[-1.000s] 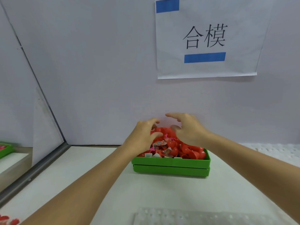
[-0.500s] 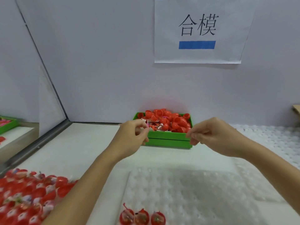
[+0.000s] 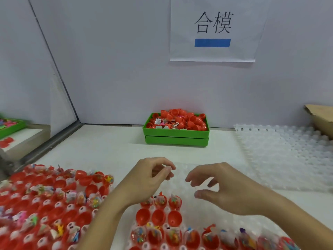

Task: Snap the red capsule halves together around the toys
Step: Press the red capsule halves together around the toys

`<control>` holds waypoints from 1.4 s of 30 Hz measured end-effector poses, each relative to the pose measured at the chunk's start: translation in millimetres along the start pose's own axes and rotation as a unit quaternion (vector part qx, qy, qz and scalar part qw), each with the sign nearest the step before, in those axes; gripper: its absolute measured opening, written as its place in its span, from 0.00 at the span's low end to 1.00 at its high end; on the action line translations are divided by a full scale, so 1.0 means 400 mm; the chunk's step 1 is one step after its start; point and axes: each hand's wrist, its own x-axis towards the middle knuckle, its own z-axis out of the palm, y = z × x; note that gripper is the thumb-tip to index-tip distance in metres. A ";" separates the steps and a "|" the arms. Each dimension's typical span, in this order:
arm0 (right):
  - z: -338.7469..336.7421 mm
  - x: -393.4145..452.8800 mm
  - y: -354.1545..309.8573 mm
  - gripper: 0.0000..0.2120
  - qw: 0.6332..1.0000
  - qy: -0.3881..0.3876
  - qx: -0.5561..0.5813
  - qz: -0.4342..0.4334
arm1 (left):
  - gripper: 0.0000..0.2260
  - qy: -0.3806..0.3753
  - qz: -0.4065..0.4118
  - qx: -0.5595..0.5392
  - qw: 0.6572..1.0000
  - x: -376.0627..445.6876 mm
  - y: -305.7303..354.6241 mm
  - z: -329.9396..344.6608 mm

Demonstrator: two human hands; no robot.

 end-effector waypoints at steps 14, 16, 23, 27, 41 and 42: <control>0.087 0.056 -0.065 0.25 0.996 -0.048 -0.069 -0.025 | 0.08 0.124 0.052 0.001 0.991 -0.014 -0.029 0.014; 0.067 0.057 -0.068 0.23 0.998 -0.008 -0.057 -0.036 | 0.08 0.108 0.054 -0.002 0.993 -0.015 -0.030 0.018; 0.002 0.039 -0.031 0.16 0.991 0.104 0.070 0.047 | 0.16 0.041 0.047 -0.053 0.997 -0.022 0.002 0.035; -0.005 0.023 -0.013 0.14 0.980 0.150 0.090 0.098 | 0.27 -0.026 0.046 -0.003 0.999 0.002 0.053 0.048; -0.010 -0.035 0.033 0.13 0.950 0.110 0.276 0.094 | 0.24 -0.027 0.103 0.029 0.994 0.030 0.085 0.090; -0.005 -0.040 0.034 0.13 0.950 0.108 0.277 0.093 | 0.23 -0.033 0.104 0.028 0.994 0.023 0.083 0.089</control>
